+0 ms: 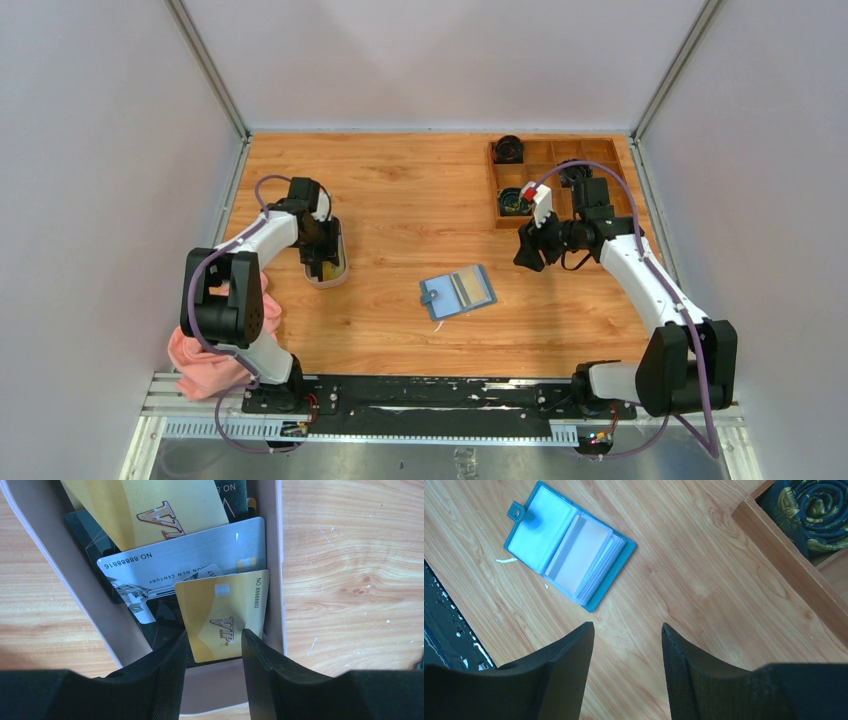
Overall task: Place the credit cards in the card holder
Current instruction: Pick up the credit card from the storage box.
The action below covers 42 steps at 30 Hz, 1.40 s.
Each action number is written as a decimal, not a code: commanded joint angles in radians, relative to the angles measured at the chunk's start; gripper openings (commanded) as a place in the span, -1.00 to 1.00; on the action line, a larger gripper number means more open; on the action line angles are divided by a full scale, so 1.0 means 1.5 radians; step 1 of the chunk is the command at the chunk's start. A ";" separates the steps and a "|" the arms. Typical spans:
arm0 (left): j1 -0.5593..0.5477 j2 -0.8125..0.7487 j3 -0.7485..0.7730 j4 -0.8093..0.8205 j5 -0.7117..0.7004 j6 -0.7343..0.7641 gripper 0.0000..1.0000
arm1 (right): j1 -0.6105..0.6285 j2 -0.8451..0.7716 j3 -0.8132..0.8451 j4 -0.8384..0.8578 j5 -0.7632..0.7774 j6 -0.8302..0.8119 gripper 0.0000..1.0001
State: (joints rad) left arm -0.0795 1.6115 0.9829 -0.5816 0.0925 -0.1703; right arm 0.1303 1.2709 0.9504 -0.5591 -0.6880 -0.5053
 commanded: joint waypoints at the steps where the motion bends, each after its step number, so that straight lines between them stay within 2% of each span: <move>1: 0.012 -0.010 -0.012 0.024 0.018 -0.010 -0.06 | 0.010 -0.014 0.002 -0.002 -0.009 0.006 0.12; 4: 0.023 -0.028 -0.016 0.042 0.036 -0.015 -0.06 | 0.011 -0.013 0.002 -0.002 -0.008 0.006 0.12; 16: 0.087 -0.024 -0.028 0.091 0.209 -0.032 -0.07 | 0.011 -0.007 0.001 -0.002 -0.005 0.004 0.12; 26: 0.126 -0.031 0.003 0.089 0.166 -0.004 0.01 | 0.010 -0.002 0.001 -0.002 -0.007 0.004 0.12; 36: 0.136 0.021 0.034 0.086 0.231 0.023 -0.01 | 0.010 -0.001 0.001 -0.003 -0.009 0.004 0.12; 42: 0.139 0.041 0.044 0.080 0.235 0.027 -0.01 | 0.010 -0.001 0.002 -0.004 -0.011 0.003 0.12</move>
State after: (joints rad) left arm 0.1169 1.6489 1.0168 -0.4503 0.4168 -0.1505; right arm 0.1303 1.2697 0.9504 -0.5591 -0.6880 -0.5053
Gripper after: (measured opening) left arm 0.497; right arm 0.561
